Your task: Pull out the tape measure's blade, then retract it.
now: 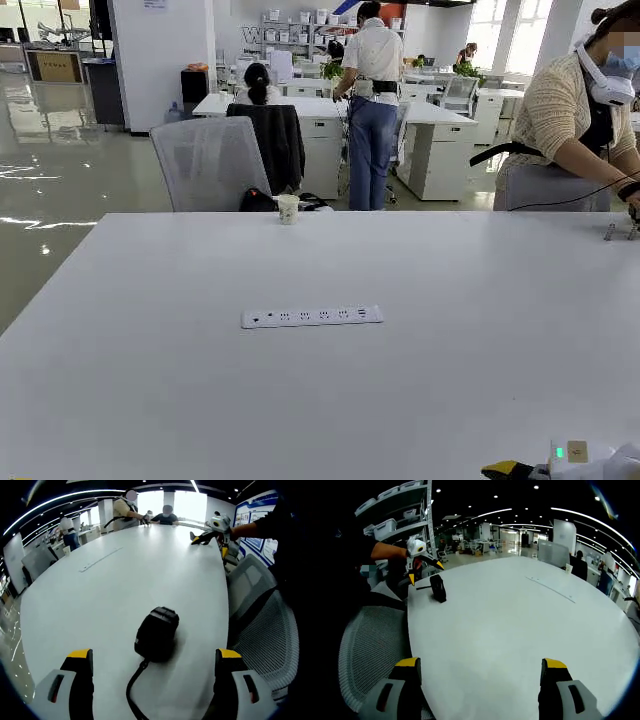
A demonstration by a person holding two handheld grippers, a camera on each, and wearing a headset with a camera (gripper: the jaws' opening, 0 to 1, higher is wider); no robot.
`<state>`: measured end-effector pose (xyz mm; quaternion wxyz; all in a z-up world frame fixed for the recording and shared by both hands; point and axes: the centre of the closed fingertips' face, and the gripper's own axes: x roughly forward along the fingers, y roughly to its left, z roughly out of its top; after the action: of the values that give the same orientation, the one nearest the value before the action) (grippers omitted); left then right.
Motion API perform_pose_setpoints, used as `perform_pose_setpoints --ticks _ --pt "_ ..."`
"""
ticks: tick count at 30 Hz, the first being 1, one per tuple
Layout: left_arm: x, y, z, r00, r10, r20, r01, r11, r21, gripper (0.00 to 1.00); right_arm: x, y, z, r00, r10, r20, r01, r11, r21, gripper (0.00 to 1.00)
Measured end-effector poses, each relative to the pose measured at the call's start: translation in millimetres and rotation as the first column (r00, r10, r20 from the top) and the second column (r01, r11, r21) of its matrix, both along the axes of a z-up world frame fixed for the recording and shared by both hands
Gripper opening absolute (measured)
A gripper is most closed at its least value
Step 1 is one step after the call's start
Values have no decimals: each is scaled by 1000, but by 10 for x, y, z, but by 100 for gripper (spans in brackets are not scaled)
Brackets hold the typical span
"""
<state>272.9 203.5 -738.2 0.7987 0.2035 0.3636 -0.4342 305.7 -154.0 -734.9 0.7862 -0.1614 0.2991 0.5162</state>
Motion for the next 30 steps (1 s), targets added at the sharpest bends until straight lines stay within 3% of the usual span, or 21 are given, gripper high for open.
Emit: perform_pose_setpoints --ticks 7,11,15,26,30 --pt "88 -204 -27 996 -89 0 89 995 43 99 44 238 -15 1000 30 -7 -30 1000 -8 99" --pt "127 -276 -74 986 -166 5 164 981 107 94 45 420 -5 998 63 -7 -63 998 -4 99" --pt "181 -314 -123 977 -214 -4 213 967 138 90 49 579 -14 995 97 1 -97 995 -7 99" --pt "194 -395 -286 957 -285 -49 289 936 201 78 29 989 -58 983 183 5 -183 983 -10 99" --pt "159 -413 -351 952 -297 -79 307 927 213 67 30 1098 -93 981 196 3 -196 981 -7 99"
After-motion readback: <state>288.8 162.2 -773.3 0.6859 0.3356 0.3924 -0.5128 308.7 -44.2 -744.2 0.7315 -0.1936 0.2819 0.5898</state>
